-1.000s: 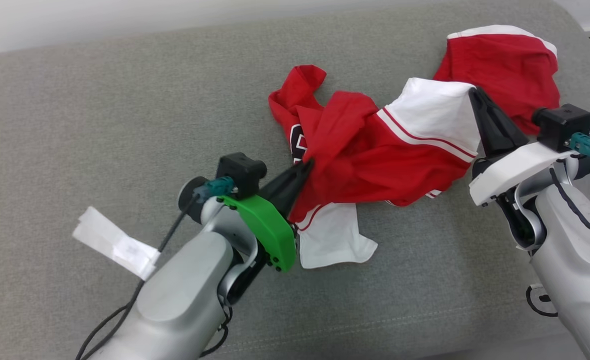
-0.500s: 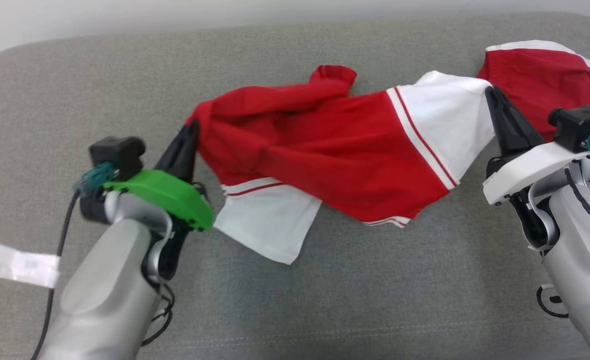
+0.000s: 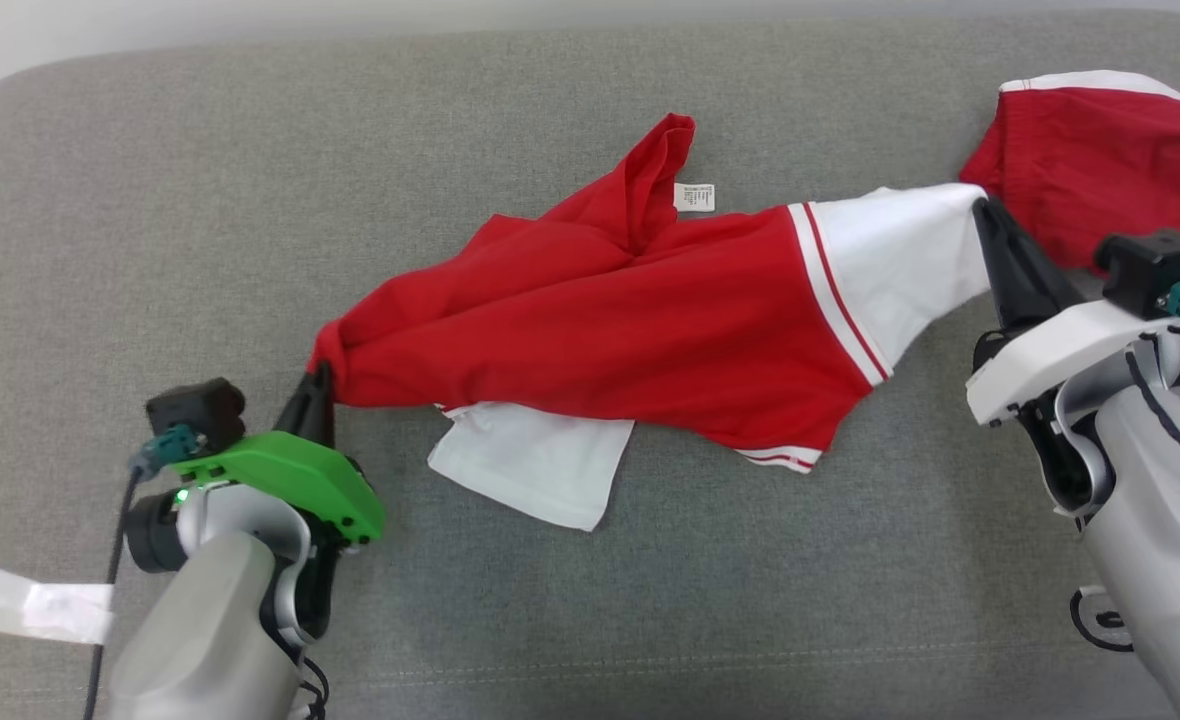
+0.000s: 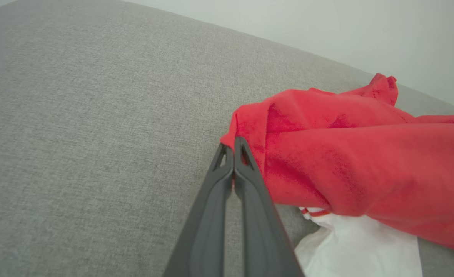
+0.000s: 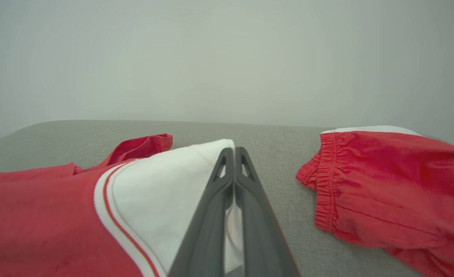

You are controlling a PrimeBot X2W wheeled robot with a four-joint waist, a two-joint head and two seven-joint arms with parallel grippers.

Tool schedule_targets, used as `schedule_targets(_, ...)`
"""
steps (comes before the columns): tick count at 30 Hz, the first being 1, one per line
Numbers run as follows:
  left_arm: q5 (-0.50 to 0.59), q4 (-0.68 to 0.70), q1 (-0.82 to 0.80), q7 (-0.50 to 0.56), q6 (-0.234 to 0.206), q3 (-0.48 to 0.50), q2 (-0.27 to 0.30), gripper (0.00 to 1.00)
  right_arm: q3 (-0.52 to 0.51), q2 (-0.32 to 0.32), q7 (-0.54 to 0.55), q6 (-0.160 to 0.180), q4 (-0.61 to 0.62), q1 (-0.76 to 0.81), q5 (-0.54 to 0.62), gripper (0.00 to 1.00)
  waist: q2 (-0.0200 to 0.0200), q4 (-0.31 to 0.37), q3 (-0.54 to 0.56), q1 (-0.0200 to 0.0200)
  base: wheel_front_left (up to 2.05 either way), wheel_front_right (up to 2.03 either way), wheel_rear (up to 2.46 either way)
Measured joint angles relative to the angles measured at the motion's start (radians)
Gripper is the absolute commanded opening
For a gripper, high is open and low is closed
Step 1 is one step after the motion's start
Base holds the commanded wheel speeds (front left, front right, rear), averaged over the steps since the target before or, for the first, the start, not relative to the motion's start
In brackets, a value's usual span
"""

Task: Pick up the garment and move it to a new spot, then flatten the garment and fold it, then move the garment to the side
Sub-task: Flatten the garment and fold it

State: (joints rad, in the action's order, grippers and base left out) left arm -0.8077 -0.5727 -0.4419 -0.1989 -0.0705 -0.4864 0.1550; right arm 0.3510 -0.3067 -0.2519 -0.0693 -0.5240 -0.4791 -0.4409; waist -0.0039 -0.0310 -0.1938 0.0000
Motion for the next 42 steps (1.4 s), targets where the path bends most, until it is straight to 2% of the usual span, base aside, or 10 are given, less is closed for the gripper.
schedule_targets(1,0.0,-0.001,0.0,0.001,0.0,-0.011,-0.002,0.0,0.002,0.0,0.0,0.0,-0.006,0.003,0.0,0.0,0.0,0.001,0.0,0.0,0.0,0.0,0.0)
schedule_targets(2,0.002,-0.003,0.0,0.01,0.003,-0.029,-0.003,0.23,0.006,0.0,0.0,0.0,-0.011,0.008,0.0,0.0,0.0,0.002,0.0,0.0,0.0,0.0,0.0)
schedule_targets(4,0.005,-0.007,0.003,0.019,0.018,-0.054,-0.005,1.0,0.02,0.008,0.001,-0.001,-0.027,0.019,0.0,0.0,0.0,0.007,0.001,0.0,0.0,0.0,0.0)
schedule_targets(18,0.125,0.062,-0.076,-0.023,0.007,-0.07,0.049,1.0,0.043,0.044,0.015,-0.01,-0.099,0.041,-0.006,0.0,0.0,0.055,0.014,0.0,0.0,0.0,0.0)
schedule_targets(19,0.136,0.067,-0.079,-0.024,0.007,-0.074,0.048,1.0,0.039,0.047,0.015,-0.009,-0.099,0.041,-0.008,0.2,0.0,0.059,0.015,0.0,0.0,0.0,0.0)
schedule_targets(20,0.139,0.071,-0.079,-0.023,0.008,-0.082,0.047,1.0,0.037,0.048,0.014,-0.007,-0.099,0.041,-0.007,0.48,0.0,0.063,0.015,0.0,0.0,0.0,0.0)
schedule_targets(21,0.139,0.072,-0.079,-0.023,0.009,-0.092,0.044,1.0,0.036,0.047,0.013,0.0,-0.098,0.04,-0.006,0.48,0.0,0.067,0.015,0.0,0.0,0.0,0.0)
schedule_targets(22,0.14,0.072,-0.079,-0.023,0.009,-0.103,0.039,1.0,0.031,0.047,0.013,0.004,-0.096,0.04,-0.002,1.0,0.0,0.071,0.014,0.0,0.0,0.0,0.0)
schedule_targets(28,0.143,0.076,-0.06,-0.022,0.026,-0.145,0.003,1.0,0.001,0.049,0.003,0.011,-0.064,0.038,0.0,1.0,0.0,0.087,-0.001,0.0,0.0,0.0,0.0)
schedule_targets(42,0.144,0.083,-0.025,-0.03,0.024,-0.127,0.026,1.0,-0.013,0.096,0.0,-0.004,-0.039,0.142,-0.048,1.0,0.0,0.071,0.007,0.0,0.0,0.0,0.0)
